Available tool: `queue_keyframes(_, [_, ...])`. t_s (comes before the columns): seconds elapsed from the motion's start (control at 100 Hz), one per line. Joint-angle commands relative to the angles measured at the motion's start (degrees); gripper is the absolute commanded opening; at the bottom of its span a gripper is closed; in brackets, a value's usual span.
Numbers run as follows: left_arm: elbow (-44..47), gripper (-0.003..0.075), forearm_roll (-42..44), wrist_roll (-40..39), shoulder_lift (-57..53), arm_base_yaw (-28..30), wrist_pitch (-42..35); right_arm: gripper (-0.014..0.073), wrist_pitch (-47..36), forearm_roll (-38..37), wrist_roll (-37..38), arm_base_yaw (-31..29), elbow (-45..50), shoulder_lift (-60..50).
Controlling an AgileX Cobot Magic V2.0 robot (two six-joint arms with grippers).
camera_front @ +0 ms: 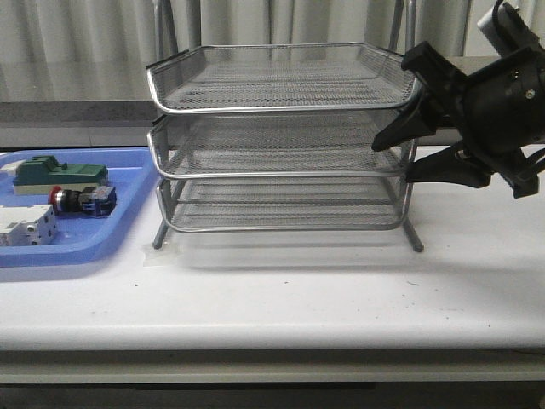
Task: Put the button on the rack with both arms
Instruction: 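Reach the right gripper to the middle mesh tray's front rim and grasp it, then pull the middle mesh tray out toward the robot with the right gripper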
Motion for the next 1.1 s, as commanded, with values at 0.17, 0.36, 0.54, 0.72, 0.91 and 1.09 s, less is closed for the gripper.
queue_keyframes(0.17, [2.5,-0.0020,-0.5,-0.5,-1.8,0.0,-4.7,0.0125,3.1,7.6,-1.1,-0.1,-2.2,-0.8])
queue_keyframes(0.36, [2.5,-0.0020,-0.5,-0.5,-1.8,0.0,-4.7,-0.0042,3.1,7.6,-1.1,-0.1,-1.9,-0.8])
queue_keyframes(0.54, [2.5,-0.0020,-0.5,-0.5,-1.8,0.0,-4.7,-0.0041,2.9,7.6,-1.1,-0.1,0.1,-1.0])
queue_keyframes(0.72, [2.5,-0.0020,-0.5,-0.5,-1.8,0.0,-4.7,-0.0041,4.0,6.7,-2.0,-0.1,5.0,-2.1])
queue_keyframes(0.91, [2.5,-0.0020,-0.5,-0.5,-1.8,0.0,-4.7,-0.0041,4.1,6.7,-4.3,-0.1,11.5,-6.8])
queue_keyframes(1.09, [2.5,-0.0020,-0.5,-0.5,-1.8,0.0,-4.7,-0.0041,4.1,6.7,-4.4,-0.1,17.5,-11.6])
